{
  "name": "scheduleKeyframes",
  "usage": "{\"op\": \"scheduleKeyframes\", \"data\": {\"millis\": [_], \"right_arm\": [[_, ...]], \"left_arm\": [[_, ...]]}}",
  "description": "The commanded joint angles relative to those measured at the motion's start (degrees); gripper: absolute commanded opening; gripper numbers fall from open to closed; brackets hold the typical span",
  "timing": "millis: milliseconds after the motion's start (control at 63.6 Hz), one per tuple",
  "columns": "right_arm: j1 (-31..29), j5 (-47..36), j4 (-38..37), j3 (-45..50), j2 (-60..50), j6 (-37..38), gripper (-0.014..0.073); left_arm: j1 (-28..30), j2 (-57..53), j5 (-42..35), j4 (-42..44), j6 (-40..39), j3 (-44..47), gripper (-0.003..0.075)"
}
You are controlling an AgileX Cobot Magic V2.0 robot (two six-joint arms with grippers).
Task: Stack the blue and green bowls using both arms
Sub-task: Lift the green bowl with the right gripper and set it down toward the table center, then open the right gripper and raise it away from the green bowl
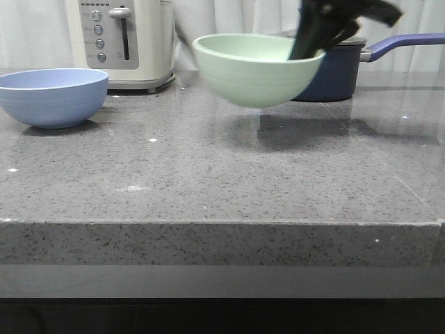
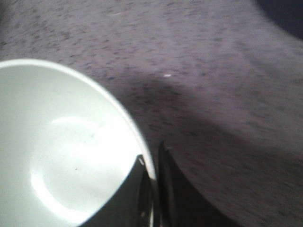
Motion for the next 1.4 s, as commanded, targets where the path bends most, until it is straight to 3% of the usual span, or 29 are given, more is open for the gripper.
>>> {"op": "scheduleKeyframes", "data": {"millis": [0, 377, 629, 802, 1383], "right_arm": [[1.95, -4.42, 0.34, -2.09, -1.53, 0.33, -0.0054], [2.82, -7.89, 0.2, -2.09, 1.0, 1.47, -0.0027], [2.82, -8.13, 0.2, -2.09, 1.05, 1.47, 0.0202], [2.82, -9.27, 0.2, -2.09, 0.93, 1.47, 0.0283], [2.82, -5.63, -7.64, 1.3, -14.41, 0.54, 0.0286]], "left_arm": [[-0.46, 0.53, -4.96, -0.11, -0.21, -2.0, 0.0532], [-0.46, 0.53, -4.96, -0.11, -0.21, -2.0, 0.0532], [-0.46, 0.53, -4.96, -0.11, -0.21, -2.0, 0.0532], [-0.46, 0.53, -4.96, -0.11, -0.21, -2.0, 0.0532], [-0.46, 0.53, -4.96, -0.11, -0.21, -2.0, 0.0532]]}}
